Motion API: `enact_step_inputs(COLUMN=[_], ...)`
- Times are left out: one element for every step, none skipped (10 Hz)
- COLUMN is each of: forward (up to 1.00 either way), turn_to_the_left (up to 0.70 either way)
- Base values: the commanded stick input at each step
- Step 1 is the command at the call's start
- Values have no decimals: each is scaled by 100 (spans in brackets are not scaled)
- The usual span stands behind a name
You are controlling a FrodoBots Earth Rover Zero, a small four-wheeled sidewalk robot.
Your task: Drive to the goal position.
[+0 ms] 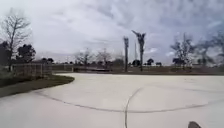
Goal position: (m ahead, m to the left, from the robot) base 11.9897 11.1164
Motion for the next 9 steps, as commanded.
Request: enact_step_inputs(forward=[100,100,100,100,100,100,100,100,100], turn_to_the_left=[0,0,0,0,0,0,0,0,0])
